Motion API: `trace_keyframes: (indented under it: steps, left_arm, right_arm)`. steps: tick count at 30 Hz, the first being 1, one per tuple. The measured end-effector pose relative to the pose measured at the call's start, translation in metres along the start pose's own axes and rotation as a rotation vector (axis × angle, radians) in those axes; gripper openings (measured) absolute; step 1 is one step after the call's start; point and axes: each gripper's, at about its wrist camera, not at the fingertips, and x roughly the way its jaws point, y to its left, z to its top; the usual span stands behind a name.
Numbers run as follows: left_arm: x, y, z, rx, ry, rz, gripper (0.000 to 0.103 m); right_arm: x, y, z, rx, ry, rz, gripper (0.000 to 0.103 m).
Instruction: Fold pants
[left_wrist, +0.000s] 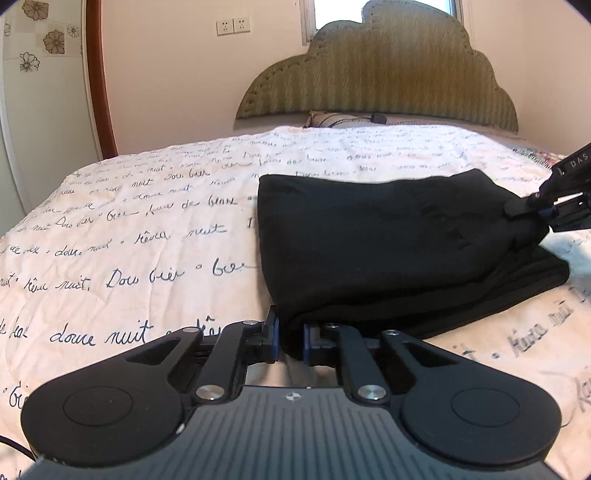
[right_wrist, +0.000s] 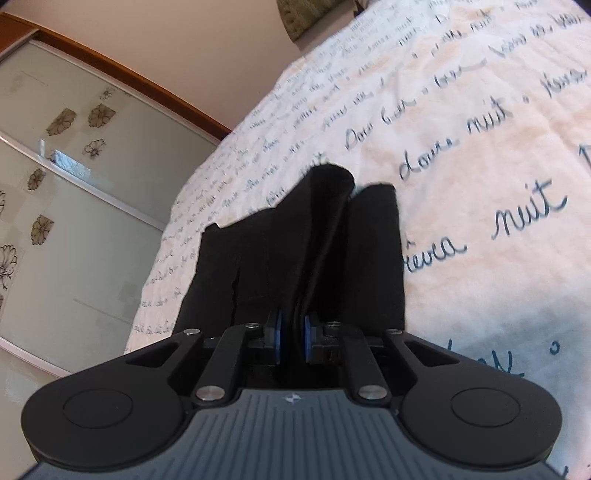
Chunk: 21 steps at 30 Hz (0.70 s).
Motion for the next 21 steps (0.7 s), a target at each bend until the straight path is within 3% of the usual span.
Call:
trace_keyframes:
  steps: [3, 6, 10, 15, 17, 19, 21]
  left_arm:
    - [0.006, 0.001, -0.004, -0.001, 0.018, -0.003, 0.01]
    - [0.01, -0.001, -0.008, 0.001, 0.014, 0.007, 0.01]
    - [0.011, 0.0, -0.007, 0.004, 0.018, 0.003, 0.01]
    - [0.011, -0.001, -0.008, 0.01, 0.018, 0.009, 0.01]
    - [0.011, -0.002, -0.008, 0.014, 0.018, 0.013, 0.01]
    - [0.011, -0.002, -0.007, 0.017, 0.02, 0.012, 0.01]
    - [0.011, -0.002, -0.007, 0.014, 0.021, 0.011, 0.011]
  right_arm:
    - [-0.004, -0.001, 0.004, 0.0, -0.001, 0.002, 0.01]
    - [0.008, -0.015, -0.001, 0.033, 0.053, -0.023, 0.01]
    - [0.008, -0.04, -0.008, 0.165, 0.016, 0.047, 0.013]
    - [0.008, -0.039, -0.004, 0.182, -0.003, 0.088, 0.018]
    - [0.017, -0.032, 0.001, 0.166, 0.014, 0.08, 0.037]
    - [0.03, -0.024, 0.004, 0.144, 0.046, 0.078, 0.05]
    - [0.036, -0.019, 0.005, 0.115, 0.061, 0.066, 0.05]
